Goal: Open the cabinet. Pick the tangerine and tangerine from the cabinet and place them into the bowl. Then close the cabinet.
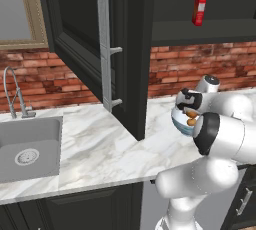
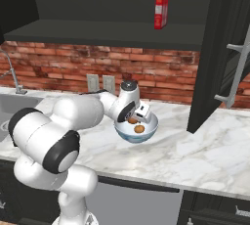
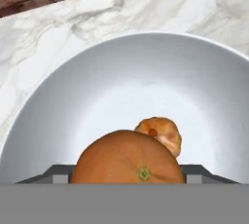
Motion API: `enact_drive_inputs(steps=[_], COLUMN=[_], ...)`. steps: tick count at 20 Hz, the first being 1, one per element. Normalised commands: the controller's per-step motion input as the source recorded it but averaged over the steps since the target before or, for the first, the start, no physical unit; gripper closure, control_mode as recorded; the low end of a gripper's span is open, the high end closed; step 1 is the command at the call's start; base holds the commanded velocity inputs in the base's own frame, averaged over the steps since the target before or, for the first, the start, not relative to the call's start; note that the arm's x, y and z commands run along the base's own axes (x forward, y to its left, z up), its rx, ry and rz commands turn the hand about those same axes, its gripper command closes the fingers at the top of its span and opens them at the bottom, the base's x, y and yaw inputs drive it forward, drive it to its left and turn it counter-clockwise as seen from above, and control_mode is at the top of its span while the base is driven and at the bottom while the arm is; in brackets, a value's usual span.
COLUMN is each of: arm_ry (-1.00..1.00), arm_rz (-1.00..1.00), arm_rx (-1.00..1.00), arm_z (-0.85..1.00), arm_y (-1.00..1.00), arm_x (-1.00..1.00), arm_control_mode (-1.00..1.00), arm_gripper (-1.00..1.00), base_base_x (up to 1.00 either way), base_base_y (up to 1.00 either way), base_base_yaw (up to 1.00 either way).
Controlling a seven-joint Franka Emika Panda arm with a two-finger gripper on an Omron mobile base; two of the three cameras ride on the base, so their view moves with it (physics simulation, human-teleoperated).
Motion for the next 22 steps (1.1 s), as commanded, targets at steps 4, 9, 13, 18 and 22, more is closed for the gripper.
enact_drive_inputs(steps=[4, 9, 13, 18, 22], arm_ry=[-0.04, -0.02, -0.16, -0.21, -0.17], arm_rz=[0.0, 0.0, 0.01, 0.09, 0.11], arm_rx=[0.0, 0.0, 0.0, -0.01, -0.07], arm_z=[0.11, 0.46, 1.0, 1.0, 0.95], arm_y=[0.0, 0.0, 0.03, 0.35, 0.79], arm_x=[0.0, -0.06, -0.55, -0.97, -1.0], arm_control_mode=[-1.0, -1.0, -1.0, -1.0, -1.0], arm_gripper=[-1.0, -1.0, -1.0, -1.0, -1.0], base_base_x=[0.0, 0.0, 0.0, 0.0, 0.0], base_base_y=[0.0, 0.0, 0.0, 0.0, 0.0], base_base_yaw=[0.0, 0.0, 0.0, 0.0, 0.0])
